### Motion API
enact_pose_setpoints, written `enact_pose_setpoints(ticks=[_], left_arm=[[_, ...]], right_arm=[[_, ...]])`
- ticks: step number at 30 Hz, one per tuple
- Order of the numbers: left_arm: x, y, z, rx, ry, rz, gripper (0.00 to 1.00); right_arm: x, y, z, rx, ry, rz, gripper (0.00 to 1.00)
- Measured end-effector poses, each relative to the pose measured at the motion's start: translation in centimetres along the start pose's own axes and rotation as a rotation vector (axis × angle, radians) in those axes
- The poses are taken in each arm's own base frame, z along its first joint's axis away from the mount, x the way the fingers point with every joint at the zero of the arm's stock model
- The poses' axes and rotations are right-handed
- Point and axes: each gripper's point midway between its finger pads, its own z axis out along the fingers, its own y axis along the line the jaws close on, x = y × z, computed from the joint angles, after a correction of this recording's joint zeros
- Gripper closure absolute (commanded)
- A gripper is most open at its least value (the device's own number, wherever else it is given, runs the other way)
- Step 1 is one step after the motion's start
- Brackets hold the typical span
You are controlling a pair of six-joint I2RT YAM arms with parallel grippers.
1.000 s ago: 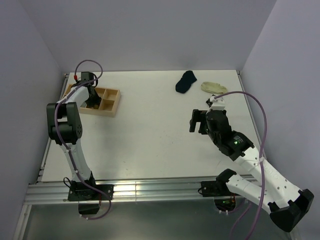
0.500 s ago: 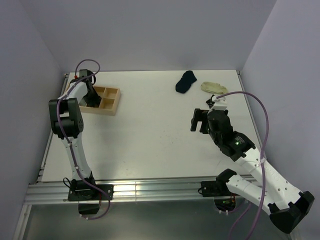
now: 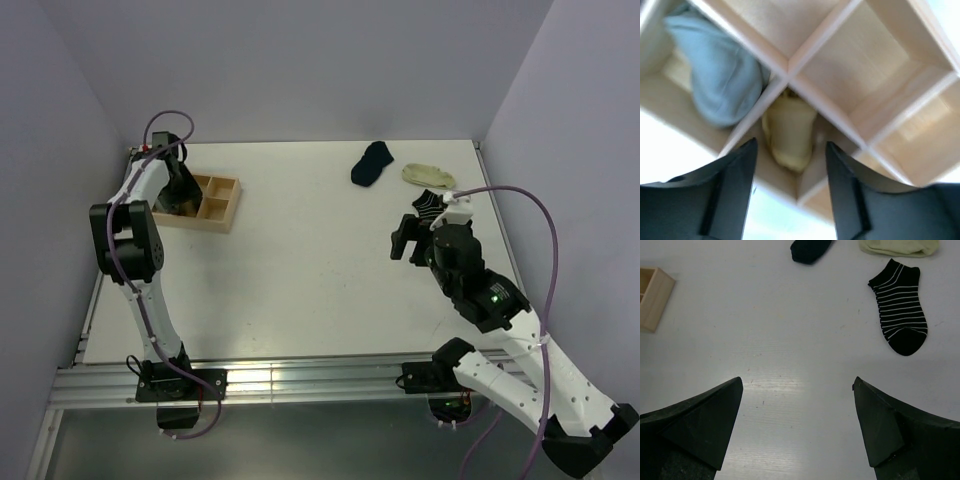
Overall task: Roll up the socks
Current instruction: Place the sock in the storage box, then reset both arms
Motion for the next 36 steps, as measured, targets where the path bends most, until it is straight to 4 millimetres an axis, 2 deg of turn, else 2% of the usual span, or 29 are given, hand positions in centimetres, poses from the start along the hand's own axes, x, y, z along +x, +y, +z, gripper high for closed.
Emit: enact_pose_setpoints(ticks=[3,6,9,12,13,15,18,20,22,24,25,30,36], left_arm=[[-0.7,0.0,-2.4,0.013,-0.023,-0.007,0.29],[-1.8,-0.3,-6.2,0.053,-0.074,-0.022,0.22],[-3.3,-0.5,-11.8,0.121,-0.171,-0.049,0.14],[-3.6,0.5,-19.2,0.197,-0.312,-0.076,0.12],[-3.5,1.0,-21.6,0.222,-0.371,-0.086,0.08],[-2.8,2.5,-26.6,0.270,-0.485,-0.109,0.05],[-1.1,5.7,-34.0,0.326,-0.690,-0.166,0.03],[0.5,8.3,-38.1,0.342,-0.826,-0.212,0.03],[2.2,10.9,-41.0,0.343,-0.932,-0.259,0.03],[3.9,13.3,-42.9,0.331,-1.019,-0.306,0.02],[4.6,14.3,-43.2,0.318,-1.046,-0.324,0.02],[8.6,18.2,-42.2,0.241,-1.108,-0.374,0.01],[11.5,20.8,-42.0,0.214,-1.167,-0.414,0.00]], right_arm=[[-1.2,-0.3,-1.1,0.000,-0.032,0.007,0.02],[-3.1,-0.8,-2.7,0.003,-0.086,0.022,0.02],[-5.1,-1.5,-4.7,0.010,-0.153,0.040,0.02],[-7.5,-2.7,-7.2,0.024,-0.241,0.066,0.00],[-8.5,-3.3,-8.4,0.030,-0.283,0.079,0.00],[-9.9,-4.3,-10.3,0.042,-0.349,0.102,0.00],[-11.3,-6.2,-13.1,0.069,-0.445,0.138,0.00],[-11.5,-7.4,-14.4,0.092,-0.488,0.147,0.00],[-11.7,-8.4,-15.6,0.110,-0.526,0.146,0.00],[-11.8,-9.5,-16.7,0.134,-0.561,0.141,0.00],[-11.8,-9.9,-17.1,0.144,-0.574,0.137,0.00],[-12.0,-11.5,-18.4,0.195,-0.618,0.101,0.00],[-11.5,-12.0,-18.4,0.219,-0.627,0.077,0.00]])
